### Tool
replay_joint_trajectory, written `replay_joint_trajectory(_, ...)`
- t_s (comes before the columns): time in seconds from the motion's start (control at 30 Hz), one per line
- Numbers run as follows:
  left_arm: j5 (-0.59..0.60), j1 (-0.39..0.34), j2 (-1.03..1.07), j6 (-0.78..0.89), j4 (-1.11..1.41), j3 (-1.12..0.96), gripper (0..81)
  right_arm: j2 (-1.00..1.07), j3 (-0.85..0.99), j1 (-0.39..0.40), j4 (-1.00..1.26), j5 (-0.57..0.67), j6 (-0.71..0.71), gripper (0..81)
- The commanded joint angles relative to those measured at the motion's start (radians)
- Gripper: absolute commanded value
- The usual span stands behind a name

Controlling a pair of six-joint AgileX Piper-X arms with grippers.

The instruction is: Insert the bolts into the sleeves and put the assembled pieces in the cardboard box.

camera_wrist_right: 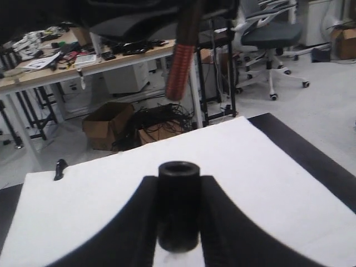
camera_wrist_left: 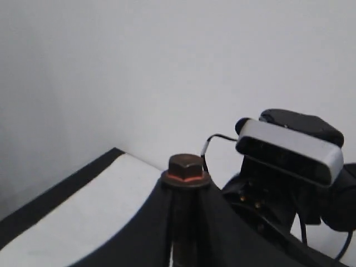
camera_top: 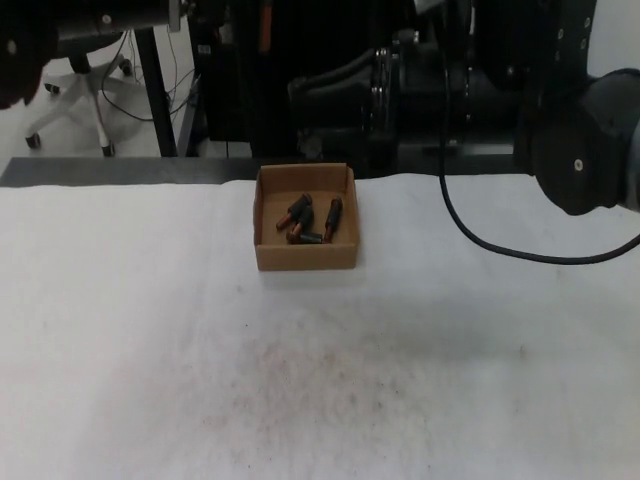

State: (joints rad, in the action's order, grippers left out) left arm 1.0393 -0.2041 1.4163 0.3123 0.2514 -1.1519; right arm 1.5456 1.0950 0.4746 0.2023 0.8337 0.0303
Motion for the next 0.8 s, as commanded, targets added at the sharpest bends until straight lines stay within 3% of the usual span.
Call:
replay_joint_trajectory(0.0, -0.034, 0.0, -0.008, 0.046, 0.06, -0.003, 0.2, -0.012, 0.003, 0.008, 0.026, -0.035, 0.001, 0.8)
replay_joint_trajectory(0.13, -0.101, 0.0, -0.008, 0.139, 0.216, -0.003, 0.2, -0.012, 0.003, 0.007, 0.029, -0.035, 0.001, 0.8)
replay_joint_trajectory(0.5, -0.103, 0.0, -0.008, 0.379, 0.555, 0.186, 0.2, -0.012, 0.003, 0.007, 0.177, -0.035, 0.092, 0.8)
replay_joint_trajectory(0.77, -0.113, 0.0, -0.008, 0.407, 0.63, 0.217, 0.2, -0.012, 0.003, 0.041, 0.148, -0.035, 0.092, 0.8)
